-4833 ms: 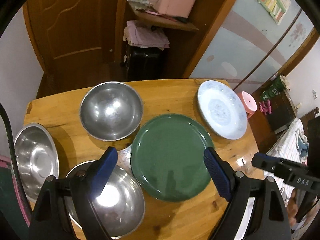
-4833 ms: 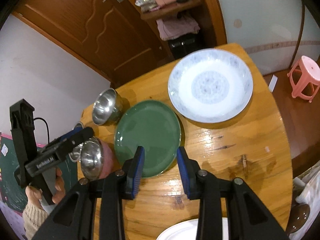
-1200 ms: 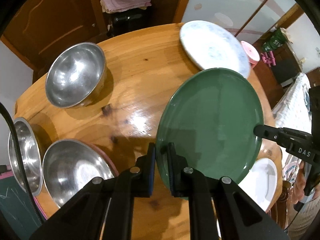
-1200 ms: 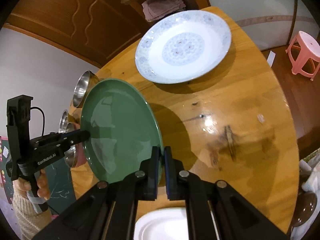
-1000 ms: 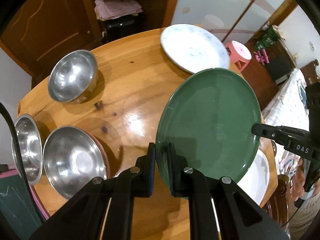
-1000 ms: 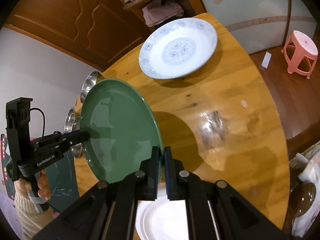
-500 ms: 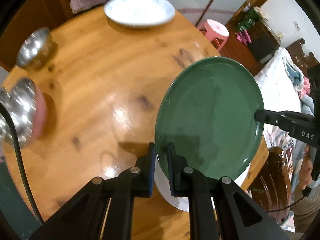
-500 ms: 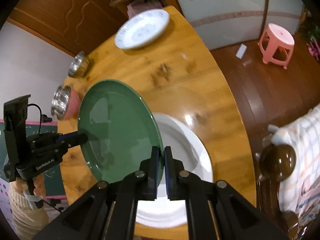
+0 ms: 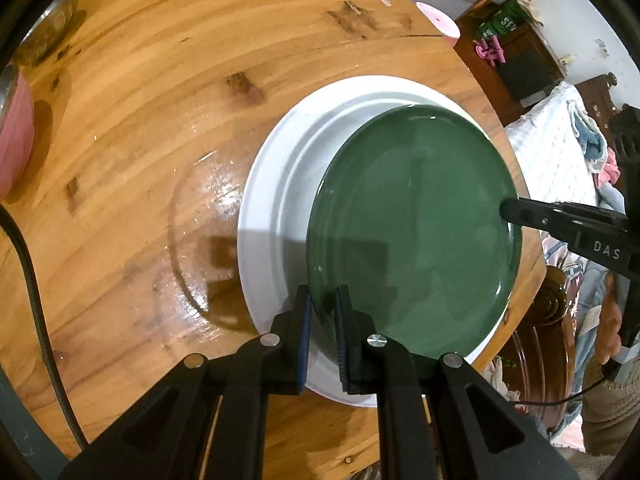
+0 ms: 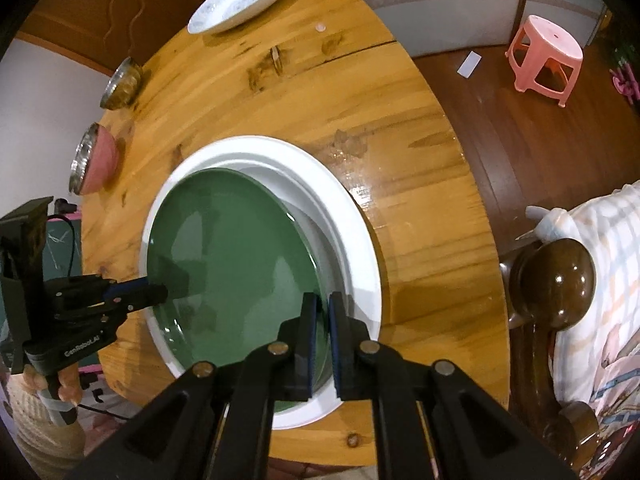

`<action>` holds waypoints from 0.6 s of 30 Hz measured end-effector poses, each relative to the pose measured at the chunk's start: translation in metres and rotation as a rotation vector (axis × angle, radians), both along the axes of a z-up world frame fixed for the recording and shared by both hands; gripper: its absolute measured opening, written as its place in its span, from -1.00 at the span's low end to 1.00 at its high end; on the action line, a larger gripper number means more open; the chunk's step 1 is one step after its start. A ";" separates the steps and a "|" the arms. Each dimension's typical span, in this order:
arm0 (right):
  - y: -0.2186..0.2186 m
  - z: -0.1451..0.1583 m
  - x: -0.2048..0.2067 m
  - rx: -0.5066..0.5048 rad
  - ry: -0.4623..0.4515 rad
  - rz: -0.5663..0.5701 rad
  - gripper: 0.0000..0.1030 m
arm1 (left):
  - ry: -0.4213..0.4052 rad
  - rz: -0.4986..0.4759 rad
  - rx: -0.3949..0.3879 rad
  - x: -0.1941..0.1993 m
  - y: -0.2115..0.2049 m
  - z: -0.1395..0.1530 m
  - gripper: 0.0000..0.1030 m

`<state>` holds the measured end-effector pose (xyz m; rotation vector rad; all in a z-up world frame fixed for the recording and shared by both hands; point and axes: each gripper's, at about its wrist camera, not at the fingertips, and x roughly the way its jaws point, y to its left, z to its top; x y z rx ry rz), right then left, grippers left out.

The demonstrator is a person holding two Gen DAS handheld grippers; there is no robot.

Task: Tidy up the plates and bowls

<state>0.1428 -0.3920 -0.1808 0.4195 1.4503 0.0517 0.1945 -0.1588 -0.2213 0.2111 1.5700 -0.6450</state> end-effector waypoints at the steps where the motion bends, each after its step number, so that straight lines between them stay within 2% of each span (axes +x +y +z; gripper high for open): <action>1: 0.001 -0.002 0.001 -0.005 0.000 0.005 -0.88 | 0.002 -0.001 0.002 -0.001 0.000 0.000 -0.83; 18: 0.023 0.001 0.005 -0.139 -0.058 0.109 -0.77 | 0.006 0.010 -0.022 0.003 0.013 0.001 -0.82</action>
